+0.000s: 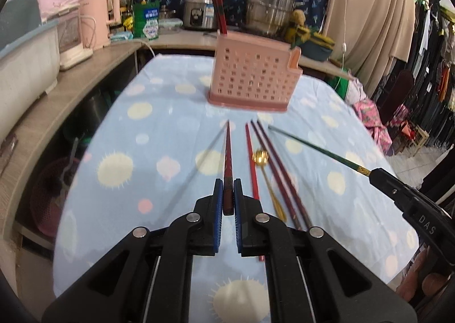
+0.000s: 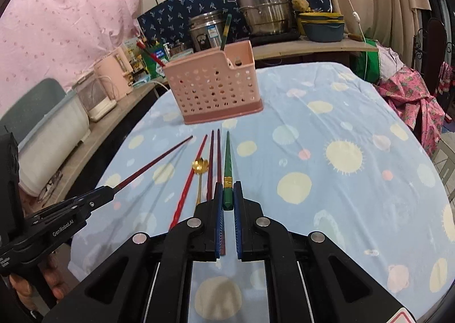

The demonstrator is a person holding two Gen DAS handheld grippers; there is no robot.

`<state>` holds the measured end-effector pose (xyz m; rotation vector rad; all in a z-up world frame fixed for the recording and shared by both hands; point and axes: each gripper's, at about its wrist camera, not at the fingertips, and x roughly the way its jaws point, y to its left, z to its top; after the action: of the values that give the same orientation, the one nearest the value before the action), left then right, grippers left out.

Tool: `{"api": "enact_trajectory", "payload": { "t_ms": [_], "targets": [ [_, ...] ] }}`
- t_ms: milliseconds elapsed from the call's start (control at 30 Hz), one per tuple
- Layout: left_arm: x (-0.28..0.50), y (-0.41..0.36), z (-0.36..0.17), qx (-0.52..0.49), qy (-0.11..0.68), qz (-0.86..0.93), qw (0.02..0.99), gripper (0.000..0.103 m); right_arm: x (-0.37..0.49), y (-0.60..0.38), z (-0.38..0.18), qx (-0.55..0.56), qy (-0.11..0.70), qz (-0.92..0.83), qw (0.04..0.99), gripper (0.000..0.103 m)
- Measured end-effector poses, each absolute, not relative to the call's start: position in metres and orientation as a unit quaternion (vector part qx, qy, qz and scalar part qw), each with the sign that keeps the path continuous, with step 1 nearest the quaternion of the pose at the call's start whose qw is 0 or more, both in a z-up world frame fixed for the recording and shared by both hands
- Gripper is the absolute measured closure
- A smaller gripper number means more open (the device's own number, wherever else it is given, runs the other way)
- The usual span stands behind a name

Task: Organize utensils
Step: 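Lift the dark-red chopstick with the left tool while the right tool lowers the green one into the holder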

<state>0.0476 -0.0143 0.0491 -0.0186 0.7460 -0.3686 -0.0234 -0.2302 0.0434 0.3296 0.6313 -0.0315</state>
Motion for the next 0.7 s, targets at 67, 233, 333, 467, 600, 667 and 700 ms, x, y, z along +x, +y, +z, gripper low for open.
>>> {"api": "enact_trajectory", "payload": {
  "t_ms": [67, 233, 333, 467, 600, 667, 700],
  "targets": [
    [0.053, -0.014, 0.064, -0.013, 0.347, -0.179, 0.921, 0.096, -0.019, -0.237, 0.059, 0.17, 0.292, -0.014, 0.941, 0.096],
    [0.073, -0.015, 0.104, -0.023, 0.307, -0.182, 0.934, 0.096, -0.007, -0.253, 0.094, 0.178, 0.25, -0.018, 0.951, 0.096],
    [0.084, -0.017, 0.128, -0.027, 0.281, -0.183, 0.942, 0.096, 0.002, -0.26, 0.112, 0.178, 0.229, -0.022, 0.957, 0.096],
    [0.096, -0.019, 0.152, -0.03, 0.255, -0.183, 0.949, 0.096, 0.011, -0.265, 0.129, 0.177, 0.205, -0.024, 0.962, 0.096],
    [0.107, -0.023, 0.173, -0.037, 0.236, -0.186, 0.953, 0.096, 0.018, -0.269, 0.145, 0.183, 0.186, -0.023, 0.965, 0.096],
    [0.111, -0.026, 0.182, -0.04, 0.227, -0.188, 0.955, 0.096, 0.022, -0.272, 0.152, 0.189, 0.176, -0.02, 0.966, 0.096],
    [0.113, -0.027, 0.189, -0.042, 0.221, -0.19, 0.956, 0.096, 0.025, -0.273, 0.156, 0.193, 0.17, -0.017, 0.966, 0.096]
  ]
}}
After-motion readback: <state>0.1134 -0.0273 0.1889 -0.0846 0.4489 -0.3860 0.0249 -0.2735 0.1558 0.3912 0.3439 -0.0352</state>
